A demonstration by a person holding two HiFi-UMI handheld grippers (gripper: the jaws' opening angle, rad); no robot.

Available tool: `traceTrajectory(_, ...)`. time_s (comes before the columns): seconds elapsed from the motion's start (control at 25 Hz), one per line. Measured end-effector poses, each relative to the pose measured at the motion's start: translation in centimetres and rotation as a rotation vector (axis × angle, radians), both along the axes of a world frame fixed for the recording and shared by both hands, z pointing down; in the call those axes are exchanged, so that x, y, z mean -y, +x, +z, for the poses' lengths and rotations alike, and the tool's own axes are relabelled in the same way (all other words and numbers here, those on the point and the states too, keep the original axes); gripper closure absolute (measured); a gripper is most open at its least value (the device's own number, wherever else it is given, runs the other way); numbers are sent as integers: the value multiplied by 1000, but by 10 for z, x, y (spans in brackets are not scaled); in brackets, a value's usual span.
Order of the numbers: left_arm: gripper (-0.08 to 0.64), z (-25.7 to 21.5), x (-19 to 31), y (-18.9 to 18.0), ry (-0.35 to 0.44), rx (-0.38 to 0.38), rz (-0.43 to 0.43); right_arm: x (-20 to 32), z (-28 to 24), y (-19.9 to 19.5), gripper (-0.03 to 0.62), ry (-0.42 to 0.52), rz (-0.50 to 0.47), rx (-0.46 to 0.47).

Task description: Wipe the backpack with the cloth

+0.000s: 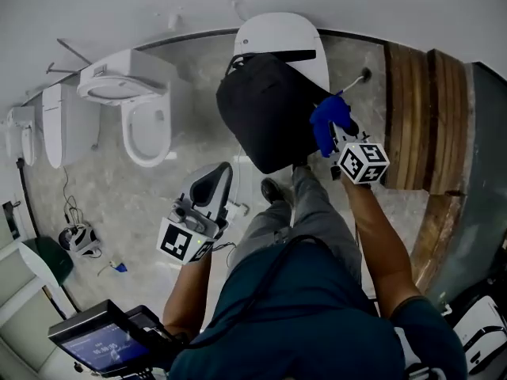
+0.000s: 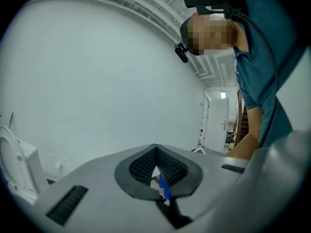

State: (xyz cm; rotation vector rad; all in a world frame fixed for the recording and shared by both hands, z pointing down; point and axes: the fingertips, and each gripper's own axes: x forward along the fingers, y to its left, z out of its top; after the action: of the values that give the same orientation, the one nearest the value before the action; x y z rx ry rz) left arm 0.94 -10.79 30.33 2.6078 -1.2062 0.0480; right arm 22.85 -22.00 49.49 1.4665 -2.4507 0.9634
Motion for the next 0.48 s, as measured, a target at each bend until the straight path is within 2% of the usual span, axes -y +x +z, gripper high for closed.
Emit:
traceTrajectory(0.16,557,30,47,0,-52,23,-68,43,81,9,578,-133,7,38)
traceTrajectory(0.24,557,47,68,-4,-86,4,-116,52,126,14,578,-216,26,54)
traceTrajectory(0.32,557,63,77,-7,-131,-14,-142,40,175,15,578,-317,14,42)
traceTrajectory(0.48,557,91,85,-16,-203,-14,-158,-15,253,9,578,-519,-55,25)
